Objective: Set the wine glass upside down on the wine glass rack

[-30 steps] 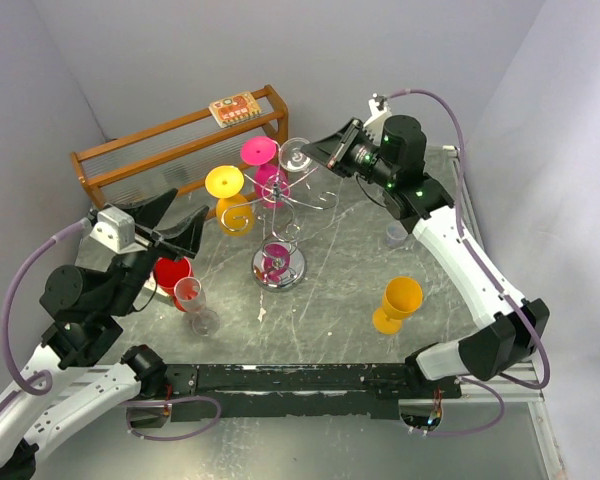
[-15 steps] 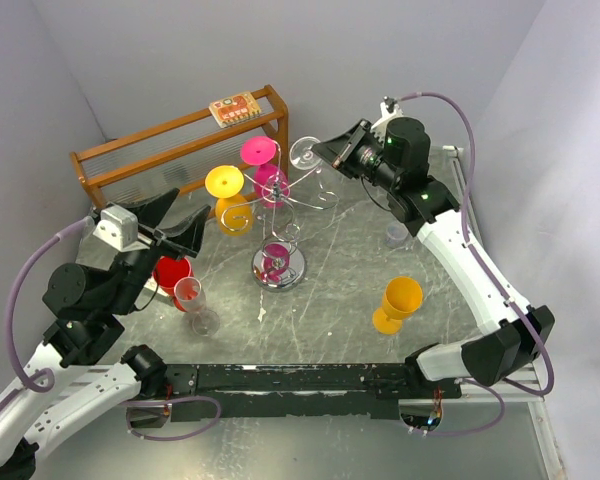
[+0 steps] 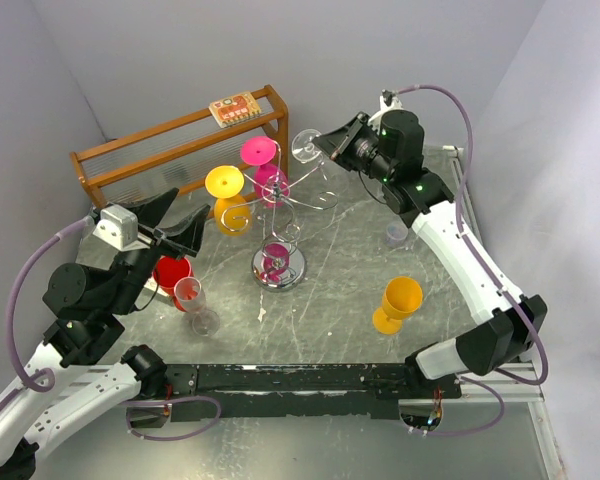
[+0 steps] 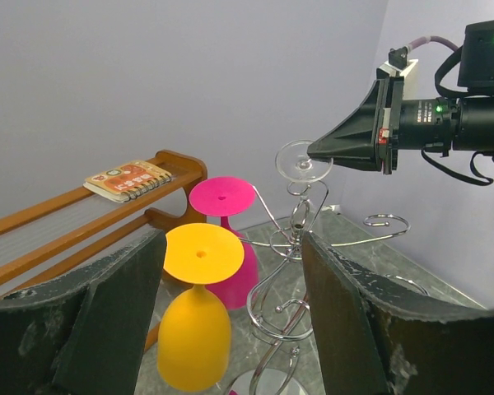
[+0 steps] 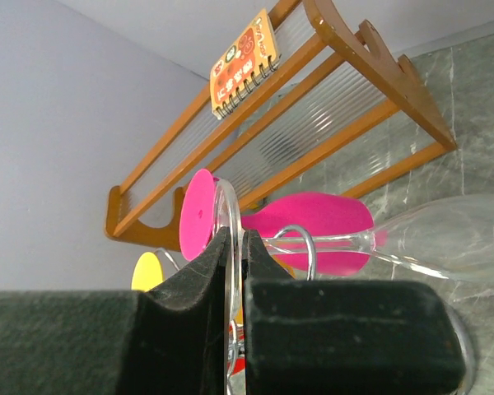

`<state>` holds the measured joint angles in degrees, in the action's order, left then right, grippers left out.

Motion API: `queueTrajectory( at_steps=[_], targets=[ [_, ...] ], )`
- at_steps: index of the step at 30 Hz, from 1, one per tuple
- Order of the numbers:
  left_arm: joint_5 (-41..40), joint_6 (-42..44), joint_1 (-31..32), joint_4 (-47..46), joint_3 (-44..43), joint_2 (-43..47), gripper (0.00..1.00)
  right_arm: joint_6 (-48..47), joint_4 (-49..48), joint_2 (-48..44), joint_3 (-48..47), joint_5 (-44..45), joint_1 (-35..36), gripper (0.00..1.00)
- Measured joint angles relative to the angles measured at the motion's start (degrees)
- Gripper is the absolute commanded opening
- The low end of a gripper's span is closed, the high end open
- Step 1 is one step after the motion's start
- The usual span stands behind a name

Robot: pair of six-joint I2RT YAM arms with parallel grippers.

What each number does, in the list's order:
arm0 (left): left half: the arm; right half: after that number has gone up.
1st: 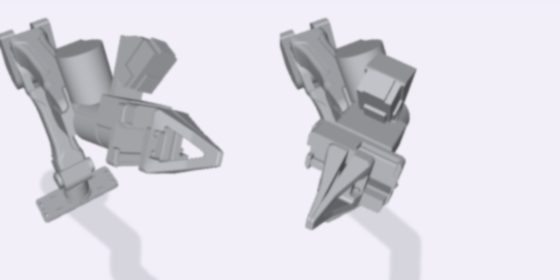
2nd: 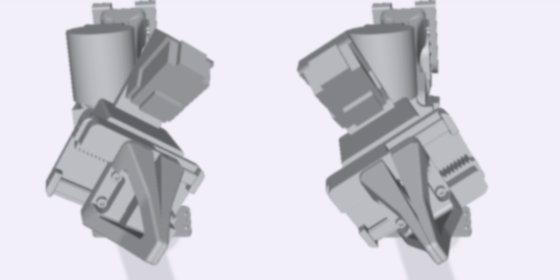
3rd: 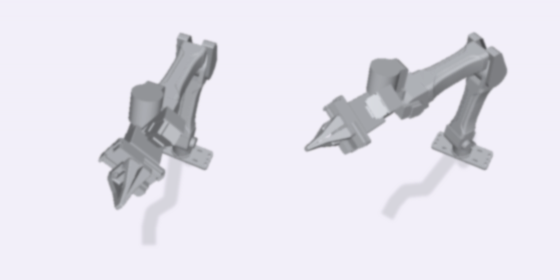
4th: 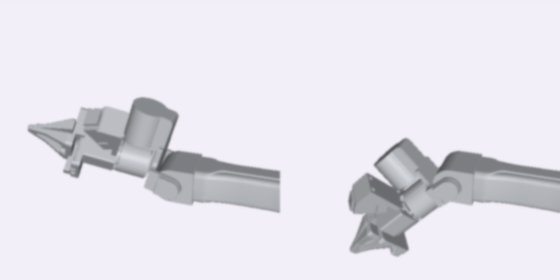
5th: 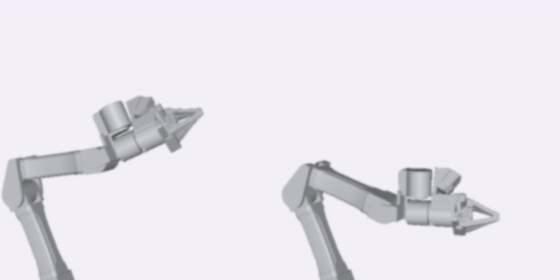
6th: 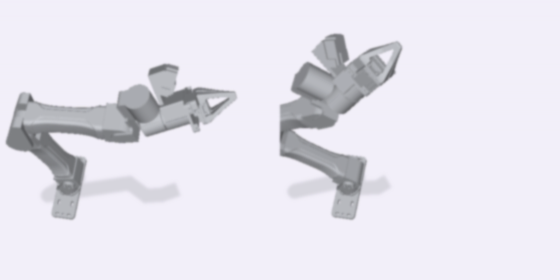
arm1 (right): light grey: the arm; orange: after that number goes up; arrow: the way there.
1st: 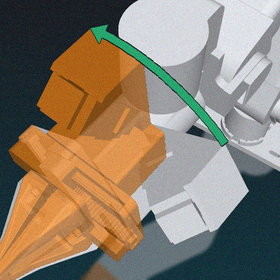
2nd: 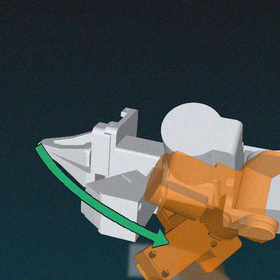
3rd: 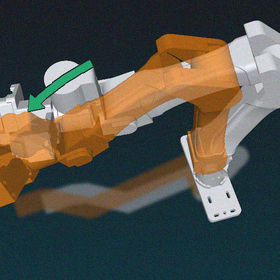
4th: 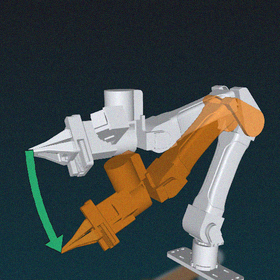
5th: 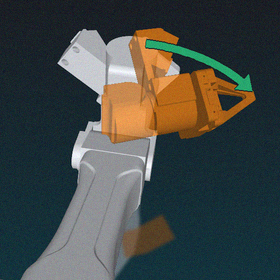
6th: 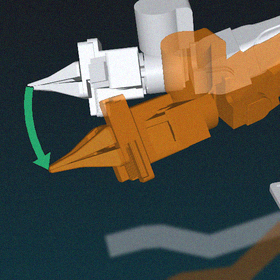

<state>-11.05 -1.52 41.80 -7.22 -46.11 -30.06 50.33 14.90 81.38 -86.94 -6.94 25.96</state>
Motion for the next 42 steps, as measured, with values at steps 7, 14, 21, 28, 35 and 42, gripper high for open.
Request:
queueTrajectory(
  at_steps=[7, 14, 21, 28, 35, 42],
  targets=[
    [-0.33, 0.0, 0.0, 0.0, 0.0, 0.0, 0.77, -0.57, 0.02, 1.38, -0.5, -0.79, 0.0, 0.0],
    [-0.35, 0.0, 0.0, 0.0, 0.0, -0.15, 0.77, -1.46, 0.07, 1.46, -0.61, -2.36, 0.0, 0.0],
    [-0.37, 0.0, 0.0, 0.0, 0.0, -0.15, 0.77, -1.73, 0.13, 2.19, -1.09, -3.37, 0.0, 0.03],
    [-0.42, 0.0, 0.0, 0.0, 0.0, -0.17, 0.77, -1.73, 0.5, 3.28, -1.2, -4.07, 0.0, 0.16],
    [-0.61, 0.0, 0.0, 0.0, 0.0, -0.15, 0.77, -1.84, 1.66, 3.54, -1.38, -3.98, 0.0, 0.32],
    [-0.87, 0.0, 0.0, 0.0, 0.0, -0.15, 0.77, -3.3, 3.34, 3.54, -3.08, -3.61, 0.0, 0.45]
  ],
)
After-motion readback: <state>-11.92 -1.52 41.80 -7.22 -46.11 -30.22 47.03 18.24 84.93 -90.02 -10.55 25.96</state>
